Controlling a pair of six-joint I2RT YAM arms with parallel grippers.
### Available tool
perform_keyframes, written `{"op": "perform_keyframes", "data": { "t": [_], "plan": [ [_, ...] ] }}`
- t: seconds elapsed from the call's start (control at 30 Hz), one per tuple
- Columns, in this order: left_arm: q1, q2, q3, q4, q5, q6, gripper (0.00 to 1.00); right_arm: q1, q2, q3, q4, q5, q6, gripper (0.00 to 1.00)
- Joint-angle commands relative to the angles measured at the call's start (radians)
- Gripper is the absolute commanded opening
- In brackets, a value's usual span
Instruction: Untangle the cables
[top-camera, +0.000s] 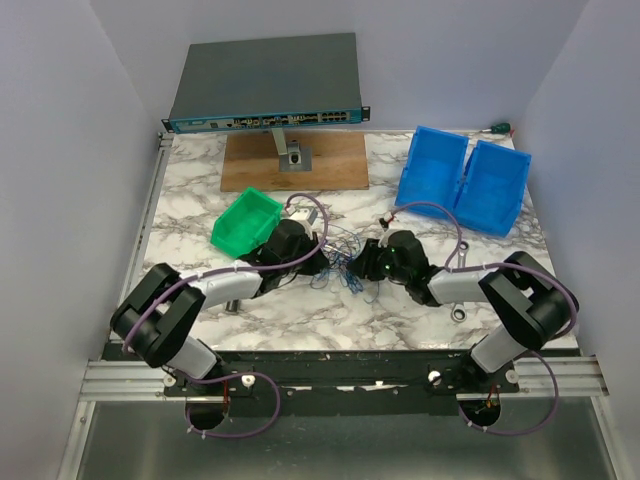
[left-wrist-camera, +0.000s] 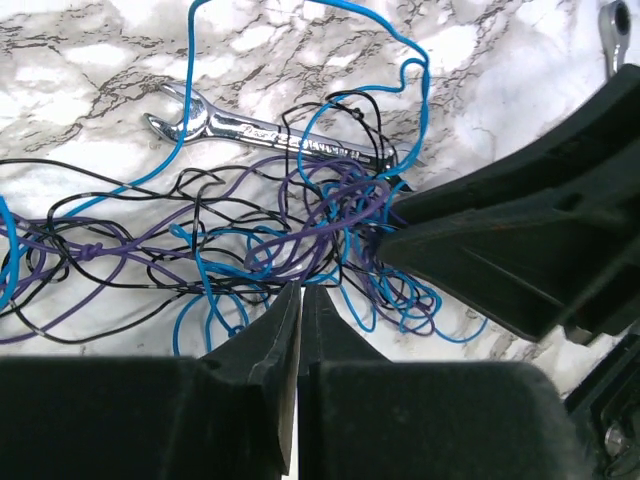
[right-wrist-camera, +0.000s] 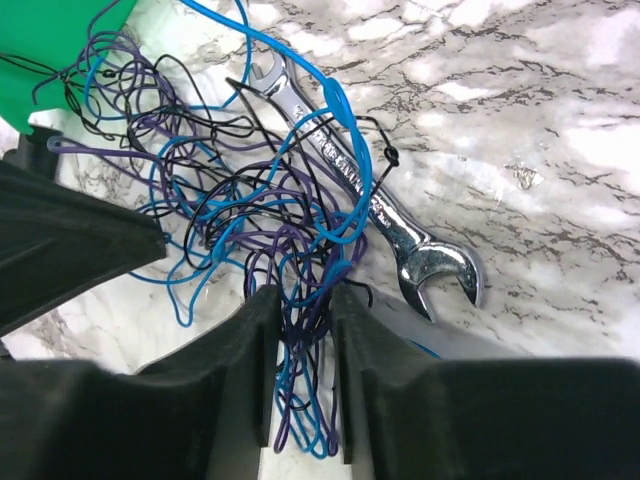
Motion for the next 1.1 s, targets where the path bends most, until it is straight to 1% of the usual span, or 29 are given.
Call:
{"op": "perform_keyframes", "data": {
  "t": [0.0,0.07,0.13,0.2,0.23,0.3,0.37,0.47,0.6,0.73,0.83,0.9,1.07],
  "plan": [
    [0.003,-0.085,-0.025,-0.043,-0.042,0.023,0.11,-0.001,0.047,0.040,-0.013,-0.016,-0.001,0.28],
    [0.002,-0.126,-0.028,-0.086,-0.068,0.037,0.18,0.000,0.050,0.040,-0.007,-0.016,-0.001,0.10],
    [0.003,-0.163,-0.033,-0.111,-0.081,0.051,0.30,-0.001,0.050,0.040,-0.007,-0.017,0.004,0.01],
    [0.001,-0.169,-0.026,-0.123,-0.075,0.065,0.47,0.000,0.047,0.034,0.003,-0.031,0.012,0.01],
    [0.002,-0.162,-0.018,-0.128,-0.070,0.072,0.53,0.000,0.046,0.029,0.014,-0.040,0.017,0.01],
    [0.001,-0.127,0.012,-0.148,-0.055,0.097,0.59,-0.001,0.042,0.021,0.030,-0.048,0.023,0.01],
    [-0.001,-0.078,0.066,-0.210,-0.040,0.140,0.65,0.000,0.038,0.017,0.031,-0.044,0.027,0.01],
    [-0.019,-0.019,0.138,-0.304,-0.033,0.204,0.69,0.000,0.028,0.014,0.029,-0.035,0.027,0.01],
    [-0.053,0.034,0.200,-0.365,-0.085,0.244,0.69,0.000,0.019,0.011,0.027,-0.031,0.031,0.01],
    [-0.065,0.130,0.276,-0.385,-0.086,0.262,0.69,-0.001,0.017,0.008,0.033,-0.047,0.033,0.01],
    [-0.065,0.198,0.321,-0.413,-0.104,0.257,0.64,0.000,-0.003,0.000,0.041,-0.049,0.033,0.01],
    [-0.063,0.215,0.326,-0.408,-0.113,0.251,0.57,0.000,-0.022,-0.010,0.048,-0.049,0.034,0.01],
    [-0.064,0.270,0.363,-0.432,-0.161,0.239,0.20,-0.001,-0.064,-0.030,0.048,-0.025,0.034,0.01]
  ]
}}
